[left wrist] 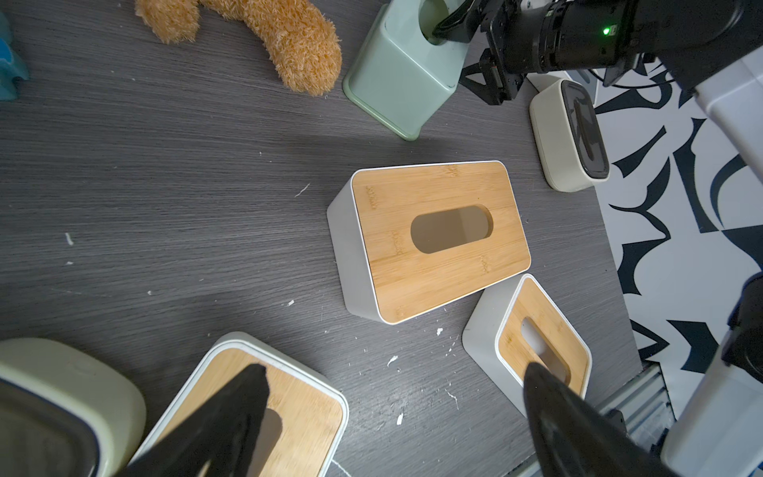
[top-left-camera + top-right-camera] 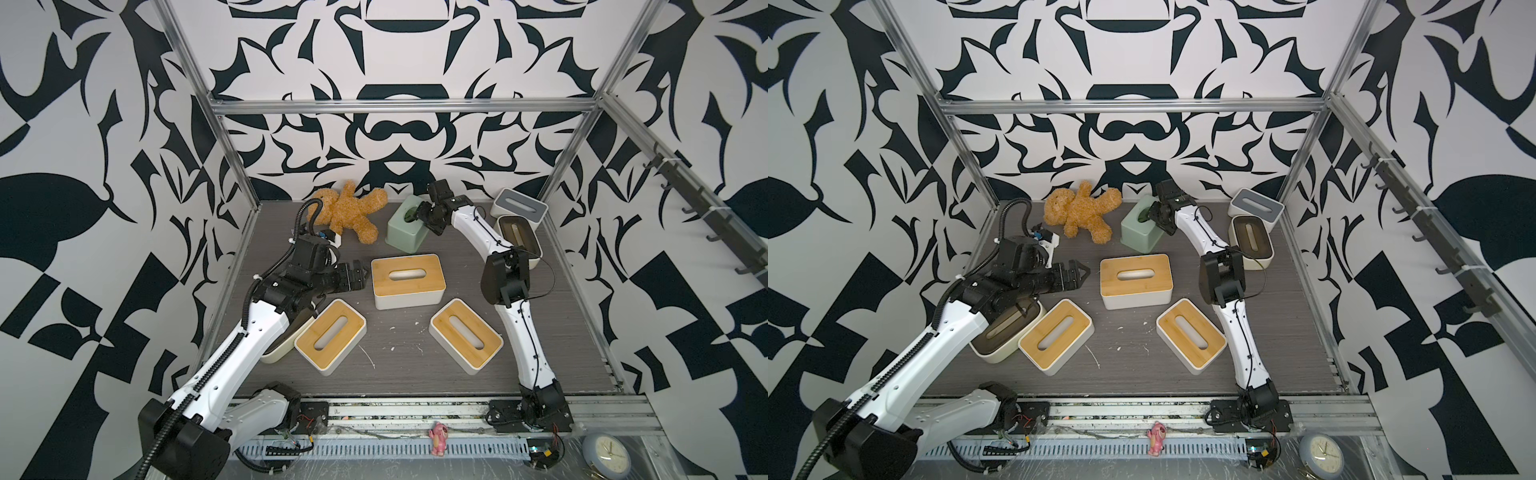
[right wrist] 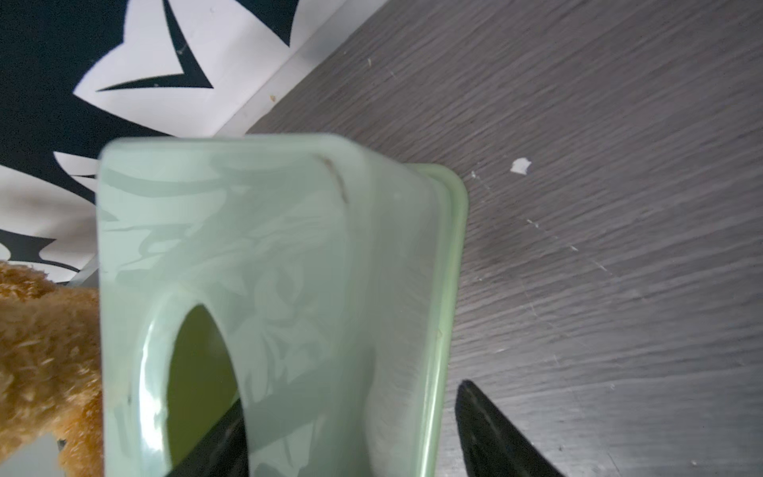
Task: Stack the tissue boxes
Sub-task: Pick up the tissue box from the center of the board.
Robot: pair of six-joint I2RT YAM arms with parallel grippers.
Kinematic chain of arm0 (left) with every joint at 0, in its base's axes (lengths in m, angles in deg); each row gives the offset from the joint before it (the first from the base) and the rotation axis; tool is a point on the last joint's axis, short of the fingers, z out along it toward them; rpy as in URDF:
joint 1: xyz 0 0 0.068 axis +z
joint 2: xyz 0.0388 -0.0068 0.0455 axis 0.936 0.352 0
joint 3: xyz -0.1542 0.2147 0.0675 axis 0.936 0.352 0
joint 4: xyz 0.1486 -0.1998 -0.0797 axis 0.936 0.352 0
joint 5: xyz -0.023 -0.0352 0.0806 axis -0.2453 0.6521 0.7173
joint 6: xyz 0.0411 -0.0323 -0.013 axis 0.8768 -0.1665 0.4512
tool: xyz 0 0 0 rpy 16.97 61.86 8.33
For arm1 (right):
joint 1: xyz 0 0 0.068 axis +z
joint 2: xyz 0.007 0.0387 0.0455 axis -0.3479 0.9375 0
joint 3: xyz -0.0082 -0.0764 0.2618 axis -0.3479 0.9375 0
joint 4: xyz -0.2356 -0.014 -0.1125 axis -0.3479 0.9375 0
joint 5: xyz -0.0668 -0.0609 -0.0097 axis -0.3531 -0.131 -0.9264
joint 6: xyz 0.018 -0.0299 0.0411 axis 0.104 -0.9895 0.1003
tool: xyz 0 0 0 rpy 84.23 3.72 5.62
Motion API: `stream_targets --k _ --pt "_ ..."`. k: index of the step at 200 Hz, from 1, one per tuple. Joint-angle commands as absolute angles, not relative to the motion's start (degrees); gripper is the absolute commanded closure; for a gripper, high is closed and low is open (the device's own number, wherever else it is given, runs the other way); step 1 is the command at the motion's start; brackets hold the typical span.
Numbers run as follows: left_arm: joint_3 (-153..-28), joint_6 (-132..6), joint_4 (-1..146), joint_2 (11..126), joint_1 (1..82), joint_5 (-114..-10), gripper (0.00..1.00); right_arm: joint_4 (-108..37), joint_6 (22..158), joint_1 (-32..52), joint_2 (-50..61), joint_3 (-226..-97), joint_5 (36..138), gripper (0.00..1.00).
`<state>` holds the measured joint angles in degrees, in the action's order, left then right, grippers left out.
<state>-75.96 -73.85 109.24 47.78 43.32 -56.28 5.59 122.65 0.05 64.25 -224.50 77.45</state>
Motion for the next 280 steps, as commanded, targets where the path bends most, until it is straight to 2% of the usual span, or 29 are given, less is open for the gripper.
stream_targets --k 1,46,84,132,208,280 --pt "-76.0 -73.2 111.1 46.4 43.3 -55.6 0.01 5.9 123.5 0.0 63.2 -226.8 75.6 0.36" --pt "-75.6 -73.3 111.0 46.6 43.3 -55.5 0.01 5.1 122.8 0.1 61.8 -224.9 74.4 0.44" --pt "-75.7 -73.3 110.9 46.9 43.3 -55.3 0.01 3.5 119.5 0.0 59.2 -223.6 74.0 0.62" --pt "-76.0 -72.7 111.7 46.0 43.3 -54.0 0.01 2.9 114.8 -0.9 55.1 -223.2 74.2 0.73" --pt "-78.6 -70.0 114.2 42.7 43.3 -53.1 0.01 5.5 101.8 -1.5 45.1 -225.5 73.9 0.76" --pt "-75.3 -64.8 106.3 34.8 43.3 -60.2 0.01 9.0 80.0 -1.6 31.5 -219.5 85.4 0.77"
